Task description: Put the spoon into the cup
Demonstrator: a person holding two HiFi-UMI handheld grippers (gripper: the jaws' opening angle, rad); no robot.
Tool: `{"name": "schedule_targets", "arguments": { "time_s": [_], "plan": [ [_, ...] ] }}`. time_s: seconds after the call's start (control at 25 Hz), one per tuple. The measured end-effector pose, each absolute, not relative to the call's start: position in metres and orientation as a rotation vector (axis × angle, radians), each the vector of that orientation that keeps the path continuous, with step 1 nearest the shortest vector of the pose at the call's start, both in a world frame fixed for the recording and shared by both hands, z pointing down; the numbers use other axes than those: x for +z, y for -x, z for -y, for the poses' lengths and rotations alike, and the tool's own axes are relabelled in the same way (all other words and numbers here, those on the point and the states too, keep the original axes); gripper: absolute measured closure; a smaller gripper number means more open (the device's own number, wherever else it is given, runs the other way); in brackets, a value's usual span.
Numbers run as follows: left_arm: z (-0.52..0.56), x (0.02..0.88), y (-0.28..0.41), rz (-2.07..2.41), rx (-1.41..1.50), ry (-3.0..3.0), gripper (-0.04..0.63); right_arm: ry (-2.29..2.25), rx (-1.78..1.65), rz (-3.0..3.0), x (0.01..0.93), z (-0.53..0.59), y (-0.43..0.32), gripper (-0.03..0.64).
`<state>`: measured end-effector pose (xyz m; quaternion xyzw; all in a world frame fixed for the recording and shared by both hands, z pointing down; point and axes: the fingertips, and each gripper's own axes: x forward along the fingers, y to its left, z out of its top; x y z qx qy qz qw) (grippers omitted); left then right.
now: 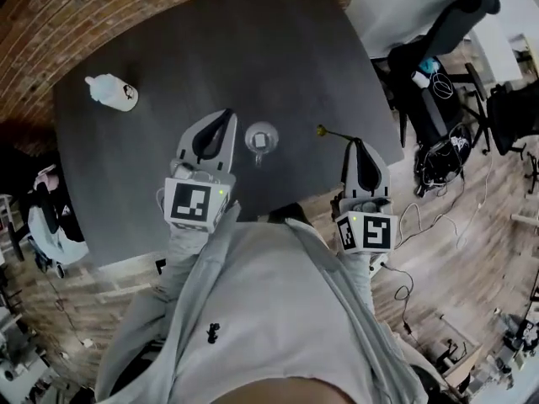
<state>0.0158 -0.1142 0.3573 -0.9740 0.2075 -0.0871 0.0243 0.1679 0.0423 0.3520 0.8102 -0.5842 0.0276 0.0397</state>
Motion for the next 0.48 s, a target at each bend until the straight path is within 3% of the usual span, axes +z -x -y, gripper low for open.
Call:
{"name": "schedule_targets", "arguments": {
  "time_s": [0.48],
  "plan": [
    [0.128,0.355,0.006,-1.242,-0.251,2.861,0.575,-2.072,0.009,2.272,0.340,0.044,-0.188,0.597]
  ]
}}
